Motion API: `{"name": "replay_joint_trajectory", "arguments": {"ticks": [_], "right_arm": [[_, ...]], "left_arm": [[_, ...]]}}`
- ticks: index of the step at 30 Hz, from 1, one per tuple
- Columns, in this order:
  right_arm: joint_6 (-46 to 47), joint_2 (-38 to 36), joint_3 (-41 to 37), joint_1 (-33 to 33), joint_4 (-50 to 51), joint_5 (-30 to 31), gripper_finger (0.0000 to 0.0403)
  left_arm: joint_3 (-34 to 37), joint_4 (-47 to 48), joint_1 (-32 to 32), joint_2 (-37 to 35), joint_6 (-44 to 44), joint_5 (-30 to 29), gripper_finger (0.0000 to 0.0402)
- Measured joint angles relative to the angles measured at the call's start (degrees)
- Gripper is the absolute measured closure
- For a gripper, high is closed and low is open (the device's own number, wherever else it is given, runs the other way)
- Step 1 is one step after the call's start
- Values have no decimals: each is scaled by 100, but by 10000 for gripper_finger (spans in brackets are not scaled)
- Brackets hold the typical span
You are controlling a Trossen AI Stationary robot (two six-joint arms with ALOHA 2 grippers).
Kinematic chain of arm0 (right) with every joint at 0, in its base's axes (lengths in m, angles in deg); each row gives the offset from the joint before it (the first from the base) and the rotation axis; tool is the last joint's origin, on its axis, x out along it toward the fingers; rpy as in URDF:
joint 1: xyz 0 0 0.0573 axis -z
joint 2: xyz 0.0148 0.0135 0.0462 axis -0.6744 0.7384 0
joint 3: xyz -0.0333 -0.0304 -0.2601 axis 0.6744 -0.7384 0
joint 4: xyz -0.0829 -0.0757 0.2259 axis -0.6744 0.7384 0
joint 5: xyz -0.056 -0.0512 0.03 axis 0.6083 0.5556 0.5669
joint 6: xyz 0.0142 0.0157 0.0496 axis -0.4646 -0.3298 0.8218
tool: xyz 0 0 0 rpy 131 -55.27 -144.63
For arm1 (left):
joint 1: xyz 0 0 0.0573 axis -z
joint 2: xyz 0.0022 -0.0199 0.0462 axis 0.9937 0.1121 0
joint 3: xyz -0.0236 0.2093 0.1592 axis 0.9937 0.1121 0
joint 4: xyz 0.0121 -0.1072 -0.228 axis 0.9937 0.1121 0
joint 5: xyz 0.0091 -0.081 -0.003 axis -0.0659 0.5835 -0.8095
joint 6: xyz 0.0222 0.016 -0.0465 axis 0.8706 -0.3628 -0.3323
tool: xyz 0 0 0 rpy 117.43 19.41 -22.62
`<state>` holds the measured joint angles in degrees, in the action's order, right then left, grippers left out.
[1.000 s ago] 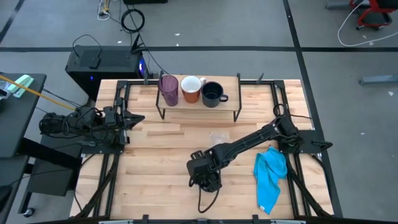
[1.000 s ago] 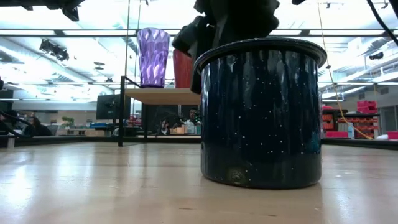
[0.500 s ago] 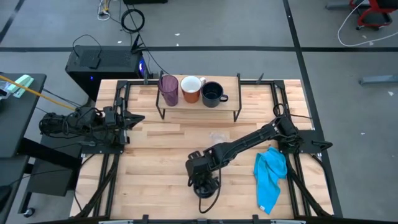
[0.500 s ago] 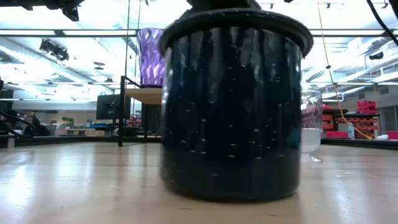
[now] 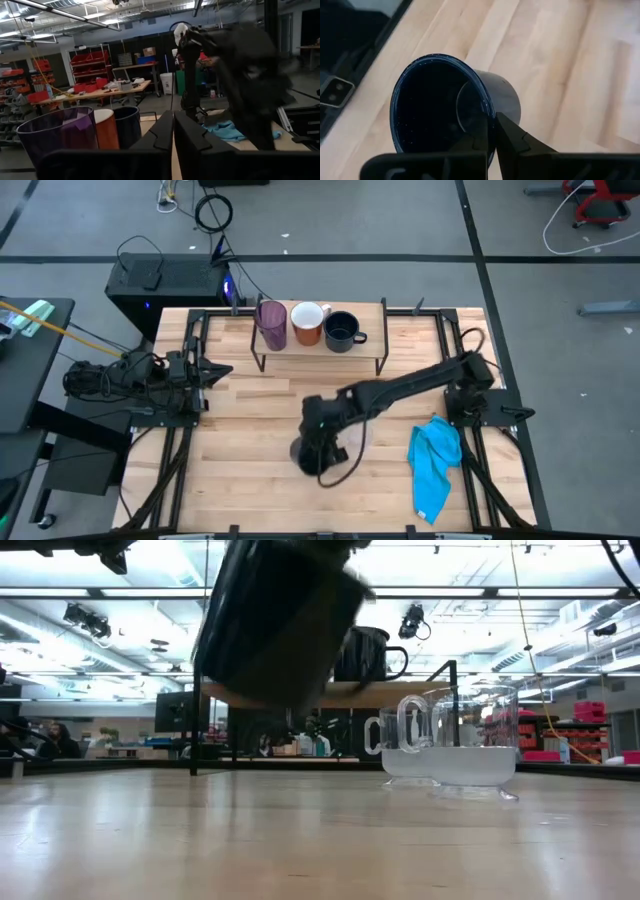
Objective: Stack small to large cups/mugs on shelf
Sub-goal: Align the dark blue mug with the other dark blue mug on the shelf
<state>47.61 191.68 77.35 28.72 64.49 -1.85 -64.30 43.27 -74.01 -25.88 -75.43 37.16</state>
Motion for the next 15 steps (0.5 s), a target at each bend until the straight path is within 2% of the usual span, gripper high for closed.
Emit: {"name": "replay_joint_trajectory", "arguments": {"ticks": [15], "right_arm": [[164,-1283,2,592,1408,-20,389]], "left_arm": [[0,20,1,2,-2,0,393]]}}
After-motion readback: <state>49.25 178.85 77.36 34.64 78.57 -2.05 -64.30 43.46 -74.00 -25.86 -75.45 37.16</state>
